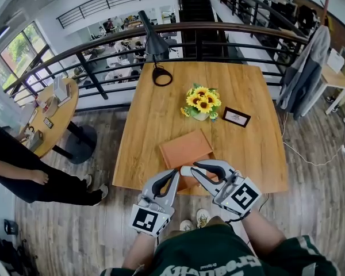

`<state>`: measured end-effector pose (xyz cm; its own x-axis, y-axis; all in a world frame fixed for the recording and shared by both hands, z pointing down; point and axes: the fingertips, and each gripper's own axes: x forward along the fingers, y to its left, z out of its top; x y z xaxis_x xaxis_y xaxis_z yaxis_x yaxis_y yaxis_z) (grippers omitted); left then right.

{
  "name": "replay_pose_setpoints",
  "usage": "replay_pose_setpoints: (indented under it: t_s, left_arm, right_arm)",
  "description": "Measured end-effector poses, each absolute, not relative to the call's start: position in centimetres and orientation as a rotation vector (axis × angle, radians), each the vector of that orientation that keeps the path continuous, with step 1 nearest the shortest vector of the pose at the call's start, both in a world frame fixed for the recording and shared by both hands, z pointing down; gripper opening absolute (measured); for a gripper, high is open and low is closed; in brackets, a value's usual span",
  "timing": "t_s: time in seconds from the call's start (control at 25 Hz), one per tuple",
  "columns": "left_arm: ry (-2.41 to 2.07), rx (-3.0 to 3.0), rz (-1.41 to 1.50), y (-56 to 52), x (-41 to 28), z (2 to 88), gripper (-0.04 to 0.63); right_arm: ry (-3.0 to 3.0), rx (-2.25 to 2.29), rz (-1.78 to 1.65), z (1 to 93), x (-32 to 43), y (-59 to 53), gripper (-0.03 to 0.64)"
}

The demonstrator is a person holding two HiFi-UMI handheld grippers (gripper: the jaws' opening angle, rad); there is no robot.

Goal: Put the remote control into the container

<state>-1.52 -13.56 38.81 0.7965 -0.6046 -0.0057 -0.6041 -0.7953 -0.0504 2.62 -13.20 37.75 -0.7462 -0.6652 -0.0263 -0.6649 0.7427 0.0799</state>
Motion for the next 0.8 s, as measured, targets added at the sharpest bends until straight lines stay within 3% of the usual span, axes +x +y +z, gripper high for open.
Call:
replay_pose_setpoints:
  t_s: [0.8]
  left_arm:
    - [1.029, -2.917, -0.015, -14.13, -1.8, 39.11, -0.003]
  right_arm:
    - [-2.919, 1.171, -0.142, 37.71, 3.22, -13.6, 0.017]
